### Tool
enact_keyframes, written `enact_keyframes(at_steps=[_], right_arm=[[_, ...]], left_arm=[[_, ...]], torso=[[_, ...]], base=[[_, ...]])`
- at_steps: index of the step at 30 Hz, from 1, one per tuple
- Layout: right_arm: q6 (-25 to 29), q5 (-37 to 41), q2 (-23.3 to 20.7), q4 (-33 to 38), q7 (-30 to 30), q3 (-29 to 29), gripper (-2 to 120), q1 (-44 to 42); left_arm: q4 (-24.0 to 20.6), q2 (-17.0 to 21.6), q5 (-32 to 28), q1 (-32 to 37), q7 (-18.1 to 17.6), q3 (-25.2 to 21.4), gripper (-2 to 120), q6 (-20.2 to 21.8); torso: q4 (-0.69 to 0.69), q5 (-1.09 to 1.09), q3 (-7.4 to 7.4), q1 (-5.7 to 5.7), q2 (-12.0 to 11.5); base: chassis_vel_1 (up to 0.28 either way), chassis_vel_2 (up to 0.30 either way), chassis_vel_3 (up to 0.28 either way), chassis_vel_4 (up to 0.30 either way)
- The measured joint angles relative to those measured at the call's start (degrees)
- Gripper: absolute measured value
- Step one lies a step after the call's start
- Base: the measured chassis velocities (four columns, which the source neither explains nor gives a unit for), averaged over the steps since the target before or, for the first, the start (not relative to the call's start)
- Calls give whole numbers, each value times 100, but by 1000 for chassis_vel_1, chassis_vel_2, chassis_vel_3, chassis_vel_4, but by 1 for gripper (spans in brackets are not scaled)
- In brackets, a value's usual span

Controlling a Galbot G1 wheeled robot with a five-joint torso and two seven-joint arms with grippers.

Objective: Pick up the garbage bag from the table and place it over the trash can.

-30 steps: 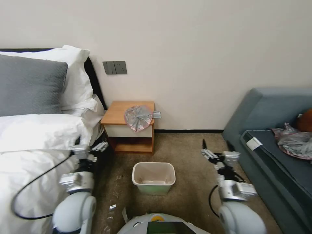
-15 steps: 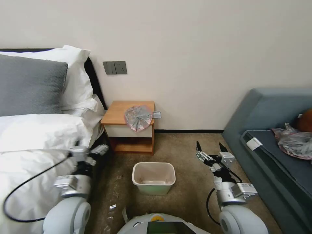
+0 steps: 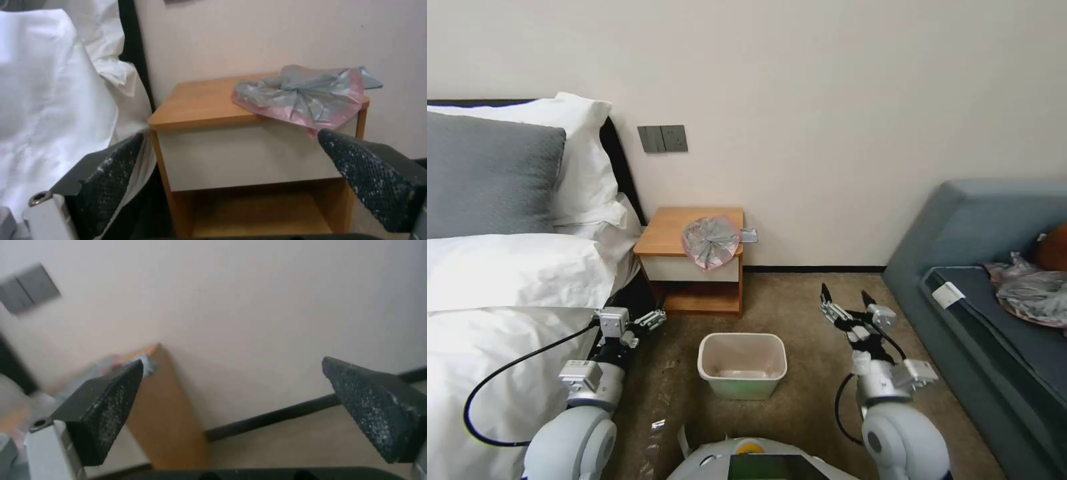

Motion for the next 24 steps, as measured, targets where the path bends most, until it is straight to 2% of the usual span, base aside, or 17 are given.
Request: enact_keyframes(at_steps=[2, 3, 6, 7, 11, 12, 16, 24], right_arm=[[-296, 1052, -121, -166, 275, 69, 100, 419], [-296, 1052, -121, -166, 275, 69, 100, 419], [-551, 2398, -311, -573, 464, 124, 100, 992], [-551, 2398, -311, -573, 464, 124, 100, 992], [-714, 3837, -442, -1363, 728, 50, 100, 1830], [-714, 3837, -442, -1363, 728, 50, 100, 1830], [-749, 4945, -399, -2434, 740, -152, 100, 2891], [-743, 5575, -215, -3463, 638, -357, 100, 3655]], left_arm=[[66, 104, -59, -108, -17, 108, 100, 30], [66, 104, -59, -108, -17, 108, 100, 30], [58, 203, -130, -120, -58, 219, 100, 95], [58, 203, -130, -120, -58, 219, 100, 95], [-49, 229, -133, -39, -100, 201, 100, 100], [-49, 229, -133, -39, -100, 201, 100, 100], [-144, 320, -247, -79, -191, 91, 100, 152], [-170, 340, -346, -119, -211, 61, 100, 212]], torso=[[-1, -2, 0, 1, 0], [-1, -2, 0, 1, 0], [-4, 0, 0, 1, -1], [-4, 0, 0, 1, -1], [0, 0, 0, 1, -1], [0, 0, 0, 1, -1], [-1, 0, 1, 1, -1], [-2, -1, 1, 1, -1]], base=[[0, 0, 0, 0], [0, 0, 0, 0], [0, 0, 0, 0], [0, 0, 0, 0], [0, 0, 0, 0], [0, 0, 0, 0], [0, 0, 0, 0], [0, 0, 0, 0]])
